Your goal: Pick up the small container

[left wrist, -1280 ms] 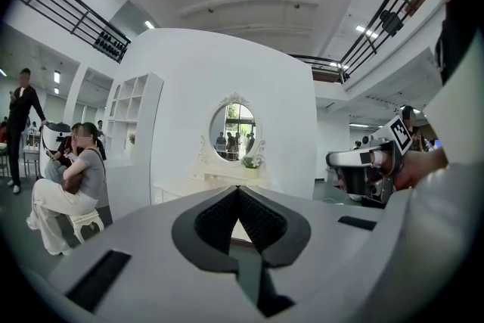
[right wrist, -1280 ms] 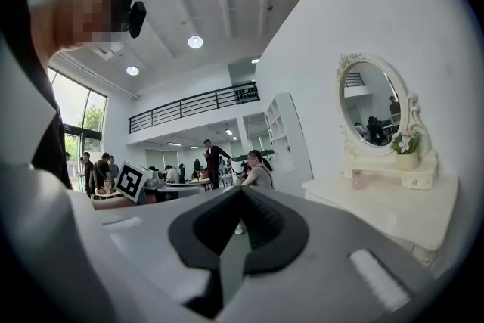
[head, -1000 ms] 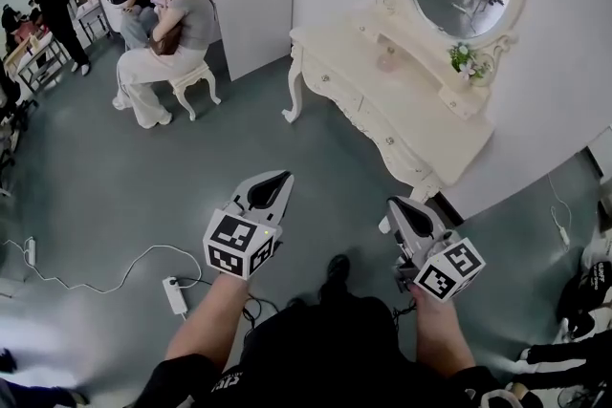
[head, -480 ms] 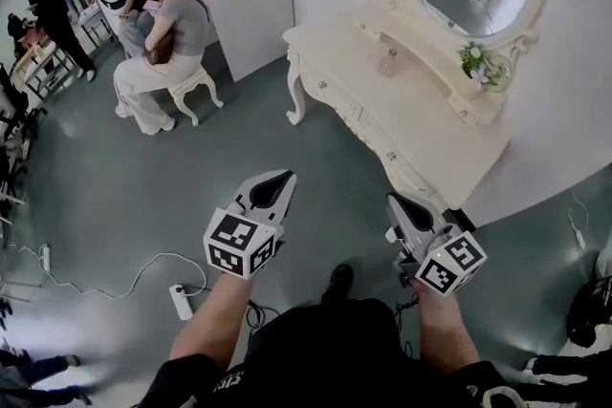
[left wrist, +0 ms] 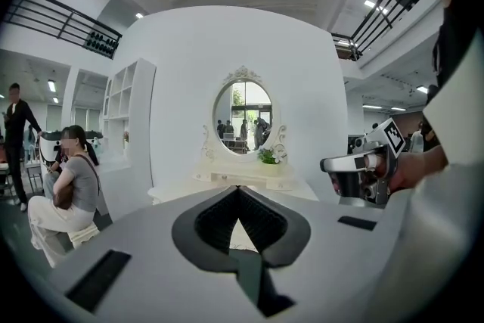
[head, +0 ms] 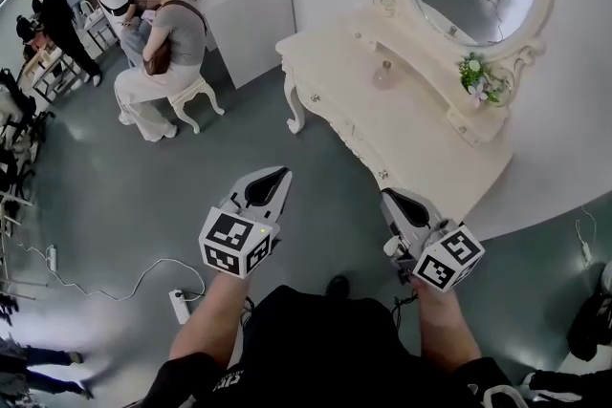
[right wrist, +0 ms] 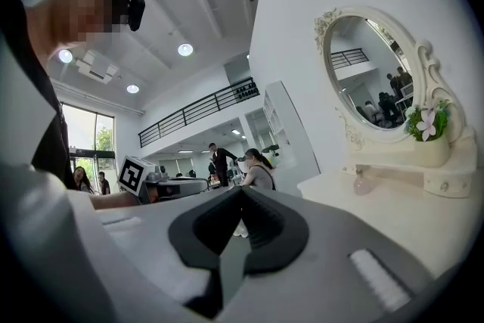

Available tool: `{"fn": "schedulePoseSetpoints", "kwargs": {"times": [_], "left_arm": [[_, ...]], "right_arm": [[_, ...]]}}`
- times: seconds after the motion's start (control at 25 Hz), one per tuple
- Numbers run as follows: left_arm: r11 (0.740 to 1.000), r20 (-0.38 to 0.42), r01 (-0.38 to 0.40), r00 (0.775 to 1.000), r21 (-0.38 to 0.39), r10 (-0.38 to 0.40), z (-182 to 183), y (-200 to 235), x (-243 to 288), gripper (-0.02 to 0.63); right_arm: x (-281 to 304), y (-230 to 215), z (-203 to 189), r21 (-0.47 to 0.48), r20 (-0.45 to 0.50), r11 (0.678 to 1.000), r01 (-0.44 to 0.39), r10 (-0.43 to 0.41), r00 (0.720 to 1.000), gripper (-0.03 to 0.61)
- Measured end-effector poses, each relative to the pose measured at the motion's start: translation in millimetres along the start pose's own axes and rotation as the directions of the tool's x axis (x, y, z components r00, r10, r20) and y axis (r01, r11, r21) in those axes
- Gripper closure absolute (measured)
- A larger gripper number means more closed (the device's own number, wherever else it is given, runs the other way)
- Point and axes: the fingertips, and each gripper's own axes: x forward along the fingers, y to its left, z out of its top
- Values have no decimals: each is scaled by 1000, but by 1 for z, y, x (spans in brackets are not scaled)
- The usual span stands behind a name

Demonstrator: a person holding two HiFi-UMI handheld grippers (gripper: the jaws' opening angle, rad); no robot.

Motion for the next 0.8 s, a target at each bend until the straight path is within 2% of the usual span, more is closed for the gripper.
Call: {"fn": "schedulePoseSetpoints", "kwargs": {"times": [0.2, 0.44, 0.8], "left_arm": [[1000, 19, -7, 1000, 9, 7, 14, -2, 17, 609], [1000, 28, 26, 999, 10, -26, 16, -7, 46, 609], [997, 42, 80, 996, -14, -79, 23, 21, 105, 609]], "right_arm": [[-3, -16, 12, -13, 13, 1000, -9, 9, 1000, 568], [-7, -38, 16, -10, 17, 1000, 17, -16, 1000, 568], [21, -80, 30, -21, 0, 997, 77, -77, 997, 568]]}}
